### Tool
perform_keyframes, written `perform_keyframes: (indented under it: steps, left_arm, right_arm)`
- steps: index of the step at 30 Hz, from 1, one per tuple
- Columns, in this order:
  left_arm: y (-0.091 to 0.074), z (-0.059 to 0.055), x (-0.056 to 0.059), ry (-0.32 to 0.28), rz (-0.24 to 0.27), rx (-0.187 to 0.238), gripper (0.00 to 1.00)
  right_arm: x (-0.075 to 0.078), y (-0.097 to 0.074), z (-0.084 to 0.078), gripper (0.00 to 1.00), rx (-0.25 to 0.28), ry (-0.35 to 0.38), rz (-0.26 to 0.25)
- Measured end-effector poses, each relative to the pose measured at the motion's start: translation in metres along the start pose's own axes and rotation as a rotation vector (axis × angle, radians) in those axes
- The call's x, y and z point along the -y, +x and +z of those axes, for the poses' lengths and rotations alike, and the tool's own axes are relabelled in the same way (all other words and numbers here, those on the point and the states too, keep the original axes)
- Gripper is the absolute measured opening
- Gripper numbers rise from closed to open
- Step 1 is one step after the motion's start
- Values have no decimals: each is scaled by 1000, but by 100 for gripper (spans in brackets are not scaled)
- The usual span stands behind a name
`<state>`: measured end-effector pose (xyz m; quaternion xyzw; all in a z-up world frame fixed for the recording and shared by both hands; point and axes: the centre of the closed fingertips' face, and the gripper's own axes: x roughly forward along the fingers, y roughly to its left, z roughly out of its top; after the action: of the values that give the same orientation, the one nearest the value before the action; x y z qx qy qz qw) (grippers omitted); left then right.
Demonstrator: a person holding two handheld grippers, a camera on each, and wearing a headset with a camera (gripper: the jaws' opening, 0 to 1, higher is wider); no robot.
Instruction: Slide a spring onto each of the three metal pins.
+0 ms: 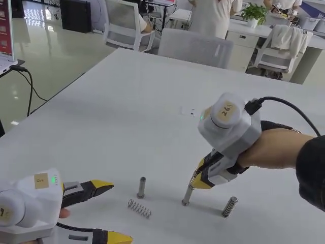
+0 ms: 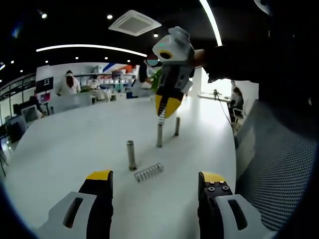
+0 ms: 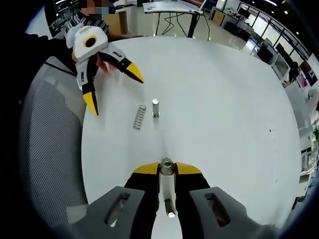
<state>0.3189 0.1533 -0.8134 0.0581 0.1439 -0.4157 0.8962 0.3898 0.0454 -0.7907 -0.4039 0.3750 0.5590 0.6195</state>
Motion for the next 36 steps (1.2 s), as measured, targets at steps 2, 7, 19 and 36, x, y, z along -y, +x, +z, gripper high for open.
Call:
perform_keyframes:
  steps: [2,7,19,36]
  left_arm:
    - [0,0,0,-1,0,0,65]
    - [0,-1,0,-1,-3,-1,64]
    - [-1,-1,-1,-3,-1,-2,63]
    - [-2,-1,-3,-5,3,-2,63]
  right_arm:
    - [0,1,0,8,0,3,1]
    - [1,4,-1,8,-4,7,5]
    - [2,20,-7,8,-29,17,19]
    - [0,45,-18,8,-50,40,28]
